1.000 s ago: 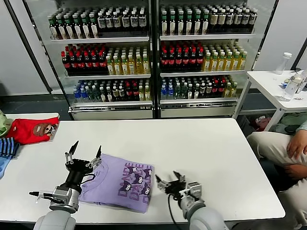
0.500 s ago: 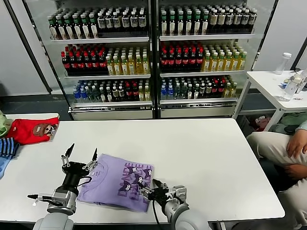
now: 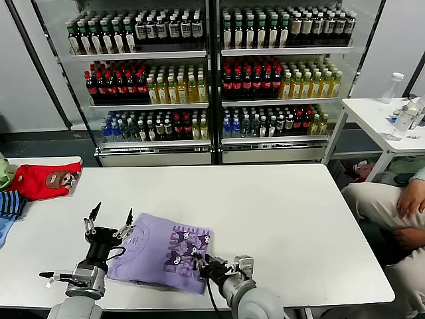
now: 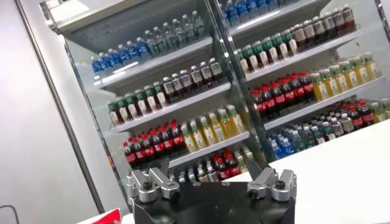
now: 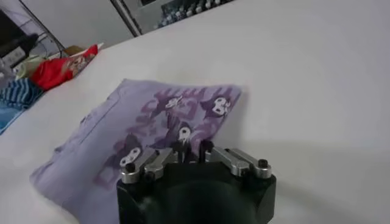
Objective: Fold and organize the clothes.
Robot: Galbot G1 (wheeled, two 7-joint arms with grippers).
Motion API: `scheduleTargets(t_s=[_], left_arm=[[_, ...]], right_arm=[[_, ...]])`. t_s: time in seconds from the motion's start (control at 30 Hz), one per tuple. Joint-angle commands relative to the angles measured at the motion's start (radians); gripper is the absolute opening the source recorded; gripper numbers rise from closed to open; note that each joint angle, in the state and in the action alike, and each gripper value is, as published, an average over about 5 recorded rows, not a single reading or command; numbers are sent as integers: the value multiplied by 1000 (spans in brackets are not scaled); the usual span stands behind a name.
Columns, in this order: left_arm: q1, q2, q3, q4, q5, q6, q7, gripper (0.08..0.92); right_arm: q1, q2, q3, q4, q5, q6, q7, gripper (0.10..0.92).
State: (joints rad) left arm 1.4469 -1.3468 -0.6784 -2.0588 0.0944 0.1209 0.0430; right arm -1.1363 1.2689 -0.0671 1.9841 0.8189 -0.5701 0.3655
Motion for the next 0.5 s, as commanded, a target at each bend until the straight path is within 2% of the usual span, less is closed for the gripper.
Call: scheduleTargets(t_s=[0.03,0.2,0.5], left_arm=[[-11,15,-13,45,-2,-10,-8,823],[-24,20,-15,83,-9,-22,-13,823],[-34,22,-2,113,-8,-44,-9,823]], right_arm=[[107,-134,225,44,-8,-9,-114,223],[154,-219,320,-29,19,-10,-159,124],[88,-206,296,-107,-63,-10,-189,121]])
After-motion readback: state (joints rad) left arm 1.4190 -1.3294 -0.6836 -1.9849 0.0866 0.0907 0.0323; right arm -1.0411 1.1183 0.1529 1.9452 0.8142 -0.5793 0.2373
